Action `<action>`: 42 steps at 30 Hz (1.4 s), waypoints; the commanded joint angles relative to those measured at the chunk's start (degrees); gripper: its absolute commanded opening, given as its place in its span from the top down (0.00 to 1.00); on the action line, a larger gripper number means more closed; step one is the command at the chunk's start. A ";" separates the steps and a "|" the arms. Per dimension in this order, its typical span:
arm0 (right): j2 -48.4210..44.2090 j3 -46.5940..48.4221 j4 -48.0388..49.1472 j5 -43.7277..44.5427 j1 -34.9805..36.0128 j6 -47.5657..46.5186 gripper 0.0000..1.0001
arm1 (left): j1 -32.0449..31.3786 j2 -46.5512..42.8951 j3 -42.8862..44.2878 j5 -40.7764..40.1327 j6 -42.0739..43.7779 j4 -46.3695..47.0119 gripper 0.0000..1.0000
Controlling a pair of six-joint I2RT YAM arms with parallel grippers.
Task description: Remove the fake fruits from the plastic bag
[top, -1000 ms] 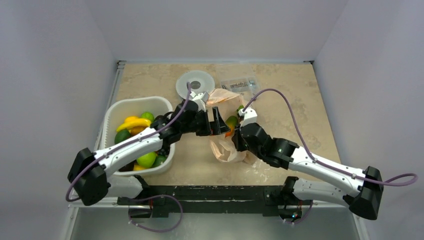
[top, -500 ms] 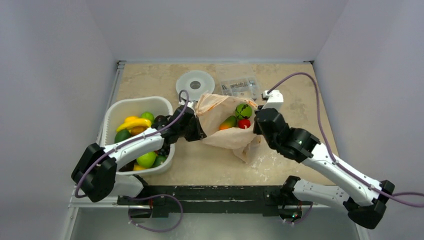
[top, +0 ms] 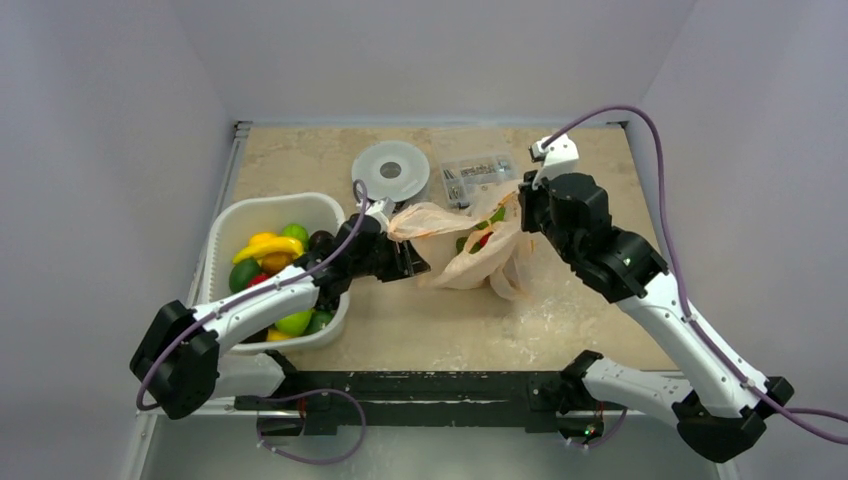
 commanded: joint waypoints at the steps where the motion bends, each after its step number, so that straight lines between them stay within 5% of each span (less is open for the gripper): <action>1: -3.86 -4.60 1.08 -13.44 -0.13 -1.53 1.00 | -1.75 -8.22 -4.34 0.28 0.19 1.21 0.46; 5: -5.15 -10.22 -1.44 -21.81 0.01 2.01 1.00 | -4.02 -17.75 -8.54 4.04 3.04 -4.43 0.32; 18: -3.55 -8.61 -12.71 -18.78 0.22 4.42 1.00 | -18.06 -36.54 -4.88 8.77 8.72 -13.76 0.30; 26: -4.32 -7.32 -15.65 -20.00 0.22 7.17 0.95 | -20.31 -22.27 15.96 -8.53 12.74 -24.80 0.25; 34: -5.73 -6.21 -17.80 -20.58 0.16 16.06 0.80 | -20.22 -5.05 28.81 -12.75 19.28 -26.73 0.18; 37: -5.46 -5.79 -21.03 -19.52 0.20 22.33 0.67 | -19.44 -2.19 28.06 -11.41 19.50 -25.23 0.16; 42: -5.40 -5.16 -26.91 -21.19 0.24 30.79 0.14 | -19.39 4.07 26.41 -1.98 17.04 -19.71 0.40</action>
